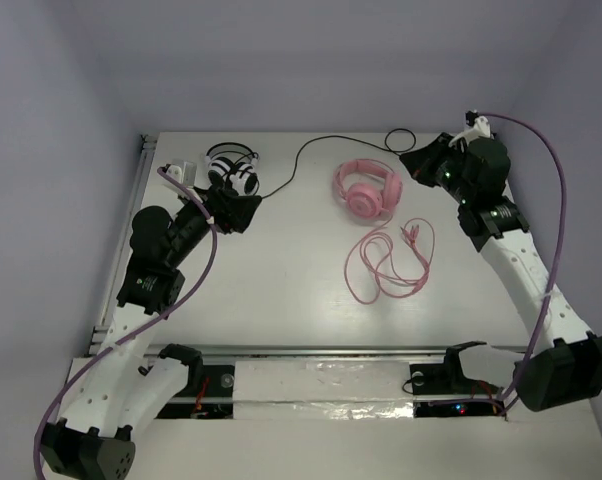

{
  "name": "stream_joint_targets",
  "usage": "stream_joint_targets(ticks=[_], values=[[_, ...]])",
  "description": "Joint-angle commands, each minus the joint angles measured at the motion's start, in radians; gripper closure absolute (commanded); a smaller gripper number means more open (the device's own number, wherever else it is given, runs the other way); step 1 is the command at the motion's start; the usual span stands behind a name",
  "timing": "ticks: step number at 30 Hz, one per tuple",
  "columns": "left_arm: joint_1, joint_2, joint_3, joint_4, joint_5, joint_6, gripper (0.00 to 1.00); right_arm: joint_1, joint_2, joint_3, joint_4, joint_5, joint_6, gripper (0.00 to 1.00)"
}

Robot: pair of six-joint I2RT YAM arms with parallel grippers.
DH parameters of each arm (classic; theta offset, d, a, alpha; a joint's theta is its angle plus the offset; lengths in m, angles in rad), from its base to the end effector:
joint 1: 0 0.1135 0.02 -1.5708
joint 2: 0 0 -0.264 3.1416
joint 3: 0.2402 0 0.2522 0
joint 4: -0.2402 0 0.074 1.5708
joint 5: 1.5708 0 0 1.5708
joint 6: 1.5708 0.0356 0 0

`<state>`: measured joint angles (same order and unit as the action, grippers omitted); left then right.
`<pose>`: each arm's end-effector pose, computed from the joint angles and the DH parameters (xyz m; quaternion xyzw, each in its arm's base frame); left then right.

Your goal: Wrap the headphones

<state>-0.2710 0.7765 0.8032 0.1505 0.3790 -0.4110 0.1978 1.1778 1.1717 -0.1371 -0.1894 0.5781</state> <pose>0.1702 -0.0610 0.3839 0.1000 0.6388 -0.3658 0.6694 0.2654 0.0600 0.4003 0.0814 0.7506 0.3127 0.5763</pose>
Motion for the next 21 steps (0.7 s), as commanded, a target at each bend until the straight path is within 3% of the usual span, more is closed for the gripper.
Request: stream_joint_targets(ticks=[1, 4, 7, 8, 9, 11, 14, 19, 21], values=[[0.006, -0.006, 0.019, 0.037, 0.014, 0.017, 0.34, 0.003, 0.084, 0.084, 0.022, 0.036, -0.023, 1.00], [0.006, -0.005, 0.019, 0.032, 0.009, 0.032, 0.43, 0.012, 0.158, 0.147, 0.030, 0.053, -0.035, 1.00], [0.006, -0.002, 0.011, 0.041, 0.006, 0.034, 0.64, 0.012, 0.275, 0.238, 0.036, 0.076, -0.046, 1.00], [0.006, 0.003, 0.014, 0.038, -0.002, 0.032, 0.78, 0.023, 0.340, 0.262, 0.036, 0.087, -0.052, 1.00], [0.006, 0.007, 0.016, 0.020, -0.012, 0.034, 0.84, 0.023, 0.377, 0.293, 0.033, 0.093, -0.058, 1.00], [0.006, 0.023, 0.022, 0.000, -0.048, 0.034, 0.99, 0.032, 0.457, 0.400, -0.002, 0.128, -0.081, 0.95], [0.006, 0.032, 0.024, -0.012, -0.061, 0.037, 1.00, 0.066, 0.632, 0.529, -0.065, 0.183, -0.125, 0.88], [0.006, 0.043, 0.028, -0.028, -0.090, 0.043, 1.00, 0.100, 0.929, 0.813, -0.143, 0.246, -0.150, 0.57], [0.006, 0.047, 0.028, -0.037, -0.101, 0.049, 1.00, 0.121, 1.015, 0.905, -0.176, 0.260, -0.153, 0.51]])
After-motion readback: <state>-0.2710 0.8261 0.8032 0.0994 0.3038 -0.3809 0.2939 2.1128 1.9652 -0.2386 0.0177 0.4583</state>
